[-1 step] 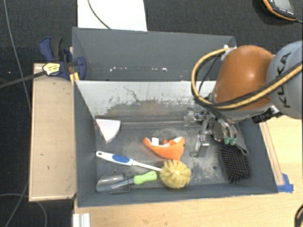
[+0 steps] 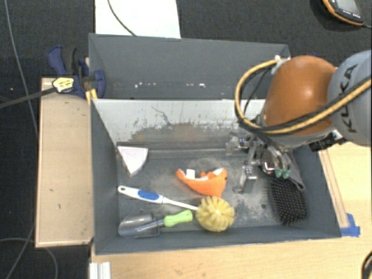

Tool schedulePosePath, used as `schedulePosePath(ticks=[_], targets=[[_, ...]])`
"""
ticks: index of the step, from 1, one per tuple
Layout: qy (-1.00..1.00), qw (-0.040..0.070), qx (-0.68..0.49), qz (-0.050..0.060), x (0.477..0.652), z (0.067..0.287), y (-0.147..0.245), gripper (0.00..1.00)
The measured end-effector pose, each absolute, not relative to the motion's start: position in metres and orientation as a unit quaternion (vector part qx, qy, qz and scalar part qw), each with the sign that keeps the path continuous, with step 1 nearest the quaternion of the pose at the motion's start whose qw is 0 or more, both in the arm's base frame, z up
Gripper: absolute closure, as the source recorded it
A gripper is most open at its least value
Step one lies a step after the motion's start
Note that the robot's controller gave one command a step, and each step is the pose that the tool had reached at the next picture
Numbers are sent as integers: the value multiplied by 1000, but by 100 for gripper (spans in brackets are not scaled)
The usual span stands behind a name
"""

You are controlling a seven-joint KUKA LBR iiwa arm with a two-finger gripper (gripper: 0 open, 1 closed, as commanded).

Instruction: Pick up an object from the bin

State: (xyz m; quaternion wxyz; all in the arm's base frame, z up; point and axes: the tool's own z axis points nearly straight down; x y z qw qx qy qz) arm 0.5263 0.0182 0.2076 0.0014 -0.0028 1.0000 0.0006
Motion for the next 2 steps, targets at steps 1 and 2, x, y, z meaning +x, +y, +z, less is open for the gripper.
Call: schedulePosePath(ticks=[1, 2], targets=[[1000, 0, 1, 1, 511, 112, 29, 0], [996, 8, 93, 1, 508, 84, 35, 0]])
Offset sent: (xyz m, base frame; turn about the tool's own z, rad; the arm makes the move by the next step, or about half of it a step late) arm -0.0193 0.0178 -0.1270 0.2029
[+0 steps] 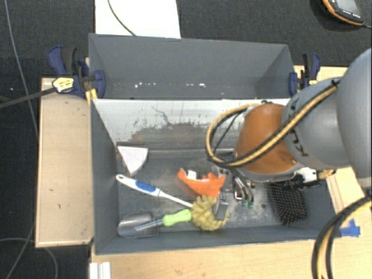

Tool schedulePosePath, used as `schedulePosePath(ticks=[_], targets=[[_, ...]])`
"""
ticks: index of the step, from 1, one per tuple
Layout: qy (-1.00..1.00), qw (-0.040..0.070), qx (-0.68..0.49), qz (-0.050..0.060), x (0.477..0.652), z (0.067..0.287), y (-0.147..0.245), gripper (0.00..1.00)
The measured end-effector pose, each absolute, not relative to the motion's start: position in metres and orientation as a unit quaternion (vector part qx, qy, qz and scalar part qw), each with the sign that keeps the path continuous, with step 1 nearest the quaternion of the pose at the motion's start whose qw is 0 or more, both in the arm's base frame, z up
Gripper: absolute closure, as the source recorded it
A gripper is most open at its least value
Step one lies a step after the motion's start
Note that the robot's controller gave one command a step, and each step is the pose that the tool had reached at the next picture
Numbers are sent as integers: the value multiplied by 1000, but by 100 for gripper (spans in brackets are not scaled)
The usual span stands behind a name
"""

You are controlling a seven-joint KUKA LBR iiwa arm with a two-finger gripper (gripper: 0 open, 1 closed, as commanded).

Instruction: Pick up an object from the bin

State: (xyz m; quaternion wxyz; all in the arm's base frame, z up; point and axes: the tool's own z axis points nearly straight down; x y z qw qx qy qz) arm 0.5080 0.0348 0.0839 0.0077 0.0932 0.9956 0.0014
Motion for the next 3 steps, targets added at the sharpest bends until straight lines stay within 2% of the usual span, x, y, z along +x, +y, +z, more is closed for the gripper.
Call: schedulePosePath(ticks=[1, 2, 3], targets=[[1000, 4, 8, 1, 504, 73, 44, 0], [996, 13, 92, 2, 541, 74, 3, 100], [996, 13, 92, 2, 541, 74, 3, 100]])
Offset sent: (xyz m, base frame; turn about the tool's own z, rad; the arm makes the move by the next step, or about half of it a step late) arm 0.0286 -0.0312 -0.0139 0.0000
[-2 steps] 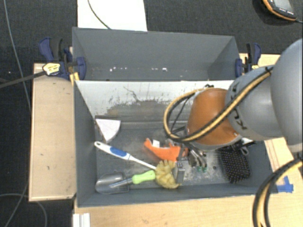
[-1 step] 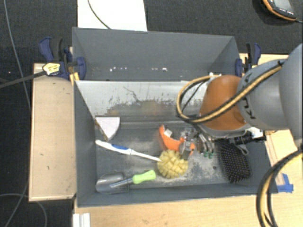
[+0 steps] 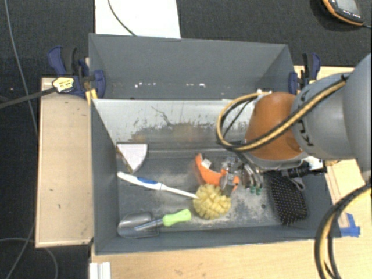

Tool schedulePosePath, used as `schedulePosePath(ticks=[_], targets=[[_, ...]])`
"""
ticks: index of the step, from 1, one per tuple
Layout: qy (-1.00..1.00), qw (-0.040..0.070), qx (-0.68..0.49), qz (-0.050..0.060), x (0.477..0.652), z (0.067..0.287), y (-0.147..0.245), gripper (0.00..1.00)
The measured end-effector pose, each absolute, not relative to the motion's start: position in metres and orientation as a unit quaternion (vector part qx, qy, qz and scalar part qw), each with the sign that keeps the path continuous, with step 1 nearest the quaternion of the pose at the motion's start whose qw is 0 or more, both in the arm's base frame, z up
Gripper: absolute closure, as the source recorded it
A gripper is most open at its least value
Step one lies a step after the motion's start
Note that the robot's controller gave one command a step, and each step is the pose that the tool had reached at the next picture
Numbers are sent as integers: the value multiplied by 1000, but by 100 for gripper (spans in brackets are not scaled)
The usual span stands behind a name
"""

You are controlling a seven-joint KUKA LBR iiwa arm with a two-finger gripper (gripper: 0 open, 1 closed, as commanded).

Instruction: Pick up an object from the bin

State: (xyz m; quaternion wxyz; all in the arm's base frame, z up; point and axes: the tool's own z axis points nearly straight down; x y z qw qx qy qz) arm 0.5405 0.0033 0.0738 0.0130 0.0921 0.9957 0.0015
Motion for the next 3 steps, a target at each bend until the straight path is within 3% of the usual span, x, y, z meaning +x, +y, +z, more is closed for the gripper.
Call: schedulePosePath(ticks=[1, 2, 3], targets=[[996, 16, 86, 2, 537, 107, 7, 100], [997, 11, 72, 1, 539, 199, 0, 100], [997, 20, 72, 2, 543, 213, 0, 100]])
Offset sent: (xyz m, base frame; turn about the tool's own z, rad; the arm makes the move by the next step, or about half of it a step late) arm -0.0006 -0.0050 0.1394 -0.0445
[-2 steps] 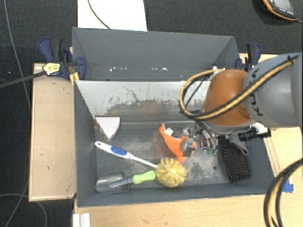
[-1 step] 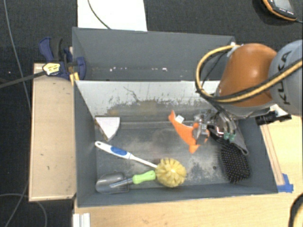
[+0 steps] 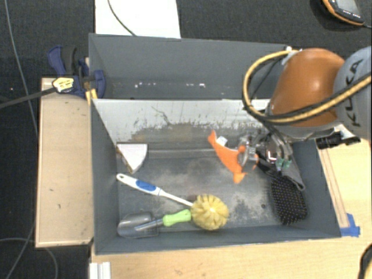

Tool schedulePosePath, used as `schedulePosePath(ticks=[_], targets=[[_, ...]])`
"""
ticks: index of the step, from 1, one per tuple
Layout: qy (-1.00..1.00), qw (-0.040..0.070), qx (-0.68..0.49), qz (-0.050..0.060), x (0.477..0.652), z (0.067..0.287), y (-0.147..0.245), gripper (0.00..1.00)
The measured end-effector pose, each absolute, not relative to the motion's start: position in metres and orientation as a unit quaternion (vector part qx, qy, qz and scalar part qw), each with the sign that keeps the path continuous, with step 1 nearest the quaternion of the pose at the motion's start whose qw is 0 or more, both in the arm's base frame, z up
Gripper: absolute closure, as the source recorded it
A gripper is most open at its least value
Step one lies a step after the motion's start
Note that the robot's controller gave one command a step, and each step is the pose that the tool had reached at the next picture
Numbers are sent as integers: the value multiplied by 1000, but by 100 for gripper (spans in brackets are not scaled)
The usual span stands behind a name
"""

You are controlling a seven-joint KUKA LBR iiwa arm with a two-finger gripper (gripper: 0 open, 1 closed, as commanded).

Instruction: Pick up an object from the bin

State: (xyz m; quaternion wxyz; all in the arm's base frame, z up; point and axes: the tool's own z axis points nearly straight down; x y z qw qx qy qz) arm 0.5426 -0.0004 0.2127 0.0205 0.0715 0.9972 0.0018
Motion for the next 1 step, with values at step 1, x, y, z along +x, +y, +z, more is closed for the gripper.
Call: schedulePosePath(ticks=[1], targets=[[995, 15, 96, 2, 548, 217, 3, 100]])
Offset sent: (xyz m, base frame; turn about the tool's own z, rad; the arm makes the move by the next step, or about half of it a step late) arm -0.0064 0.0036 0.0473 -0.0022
